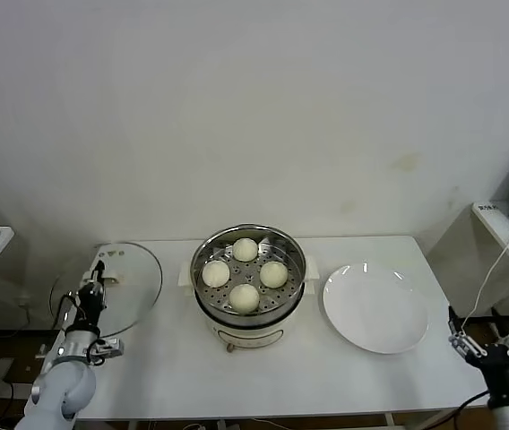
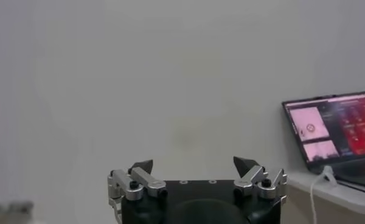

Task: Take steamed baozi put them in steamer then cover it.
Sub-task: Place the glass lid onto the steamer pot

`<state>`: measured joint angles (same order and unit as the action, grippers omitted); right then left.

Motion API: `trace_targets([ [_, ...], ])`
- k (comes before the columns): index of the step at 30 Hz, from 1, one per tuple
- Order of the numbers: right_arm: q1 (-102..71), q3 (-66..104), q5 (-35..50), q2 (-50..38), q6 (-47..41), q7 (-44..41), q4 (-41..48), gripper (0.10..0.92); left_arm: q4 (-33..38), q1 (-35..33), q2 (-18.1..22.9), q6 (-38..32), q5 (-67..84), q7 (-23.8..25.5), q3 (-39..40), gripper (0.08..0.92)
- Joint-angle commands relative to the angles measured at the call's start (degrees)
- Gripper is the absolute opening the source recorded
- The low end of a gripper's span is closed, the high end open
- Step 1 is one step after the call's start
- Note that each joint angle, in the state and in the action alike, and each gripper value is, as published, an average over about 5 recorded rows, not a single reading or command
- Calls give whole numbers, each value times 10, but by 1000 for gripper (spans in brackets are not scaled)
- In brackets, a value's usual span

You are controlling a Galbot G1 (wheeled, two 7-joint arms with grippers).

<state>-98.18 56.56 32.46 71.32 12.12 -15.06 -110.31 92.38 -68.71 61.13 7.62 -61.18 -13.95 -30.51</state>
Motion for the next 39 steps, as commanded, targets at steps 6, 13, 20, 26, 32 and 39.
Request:
trace_targets([
  [6, -32, -29, -141, -25, -64, 7, -21, 823, 210, -5, -28, 134, 73, 84, 56, 133],
  [13, -20, -52, -150, -28, -69, 12, -21, 823, 226, 2, 17, 153, 3, 109, 117, 133],
  [20, -6, -69, -163, -21, -64, 19, -12, 823, 240, 24, 79, 179, -95, 161, 187, 133],
  [26, 0, -72, -162, -17, -62, 22, -4, 823, 219, 49, 121, 194, -151, 194, 235, 133],
  [32, -2, -72, -164, -13, -62, 22, -6, 823, 196, 87, 132, 215, -168, 226, 284, 133],
  [39, -4, -69, -170, -3, -61, 22, -7, 823, 168, 152, 130, 249, -150, 258, 325, 133],
])
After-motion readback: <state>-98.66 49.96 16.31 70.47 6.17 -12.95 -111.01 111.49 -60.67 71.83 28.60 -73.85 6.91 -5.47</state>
